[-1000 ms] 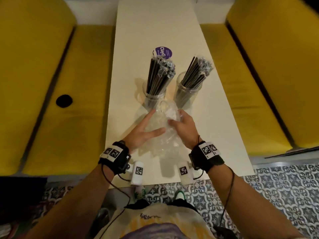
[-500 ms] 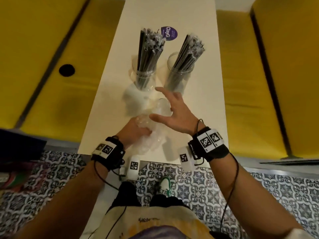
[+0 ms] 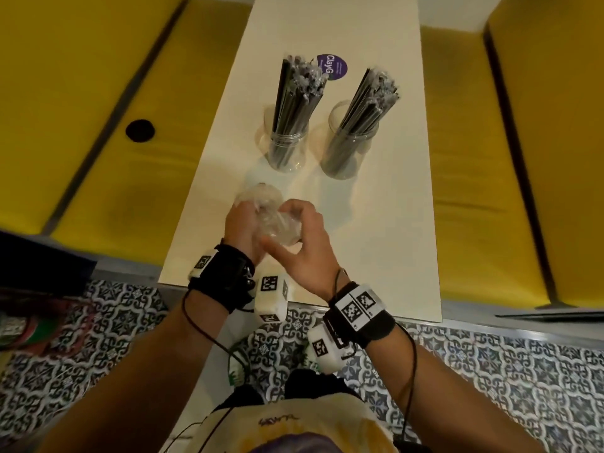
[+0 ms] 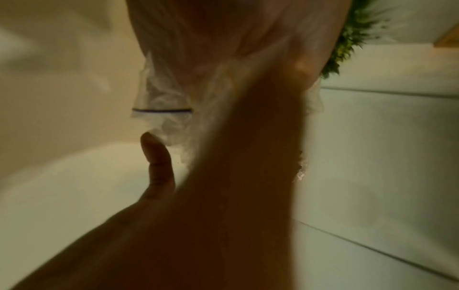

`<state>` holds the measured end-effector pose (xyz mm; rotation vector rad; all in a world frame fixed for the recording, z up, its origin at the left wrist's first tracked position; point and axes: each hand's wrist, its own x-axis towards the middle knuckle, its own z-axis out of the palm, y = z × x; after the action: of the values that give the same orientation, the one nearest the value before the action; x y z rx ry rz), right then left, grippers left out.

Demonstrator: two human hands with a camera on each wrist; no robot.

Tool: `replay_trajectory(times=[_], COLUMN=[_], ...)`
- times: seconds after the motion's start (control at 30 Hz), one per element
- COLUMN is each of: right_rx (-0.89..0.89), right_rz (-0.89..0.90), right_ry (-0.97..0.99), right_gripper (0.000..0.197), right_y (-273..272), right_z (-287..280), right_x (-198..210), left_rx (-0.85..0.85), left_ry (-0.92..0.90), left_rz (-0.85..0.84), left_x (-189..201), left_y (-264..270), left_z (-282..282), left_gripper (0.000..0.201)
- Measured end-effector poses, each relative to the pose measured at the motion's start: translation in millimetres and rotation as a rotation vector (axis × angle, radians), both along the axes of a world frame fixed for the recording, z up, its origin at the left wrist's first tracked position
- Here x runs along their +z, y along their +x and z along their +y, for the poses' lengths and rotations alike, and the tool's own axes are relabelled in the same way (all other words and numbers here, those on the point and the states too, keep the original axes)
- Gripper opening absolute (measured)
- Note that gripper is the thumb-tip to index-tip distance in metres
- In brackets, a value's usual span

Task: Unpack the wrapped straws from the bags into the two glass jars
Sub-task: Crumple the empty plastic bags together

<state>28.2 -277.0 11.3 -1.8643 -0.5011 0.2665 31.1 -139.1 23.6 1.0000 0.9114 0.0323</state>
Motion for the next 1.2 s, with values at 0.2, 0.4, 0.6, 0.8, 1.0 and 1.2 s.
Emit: replay_trajectory(times=[0.2, 0.4, 0.6, 0.8, 1.0, 1.2], right_rx=[-0.244, -0.200, -0.044, 0.143, 0.114, 0.411], right_rz=[0.059, 0.384, -0.038, -0.117, -0.062, -0.042], right_ry=[0.082, 0.179, -0.089, -0.150, -0.113, -0.256], right_gripper=[0.018, 0.025, 0.062, 0.051, 0.036, 0.049], right_y=[5.9, -23.5, -50.8, -73.2, -86.5, -122.2], right_z=[14.6, 54.4, 77.8, 98.9, 122.4, 98.5], right_x=[-6.2, 4.9, 13.4, 2.0, -14.7, -47.6], left_rx=[-0.282, -0.246, -0.111, -0.107, 0.158, 0.340], left_ry=[-0.077, 0.481, 0.464, -0.084, -0.121, 0.325], left_rz=[-0.316, -0.307, -0.247, -0.204, -0.208, -0.047], left_x=[6.3, -10.8, -21.9, -27.6, -50.0, -84.3], left_y=[-29.5, -47.4, -66.8, -95.0, -139.0, -191.6], left_z=[16.7, 34.2, 78.2, 91.1, 74.9, 77.8], left_gripper=[0.032, 0.041, 0.008, 0.030, 0.052, 0.046])
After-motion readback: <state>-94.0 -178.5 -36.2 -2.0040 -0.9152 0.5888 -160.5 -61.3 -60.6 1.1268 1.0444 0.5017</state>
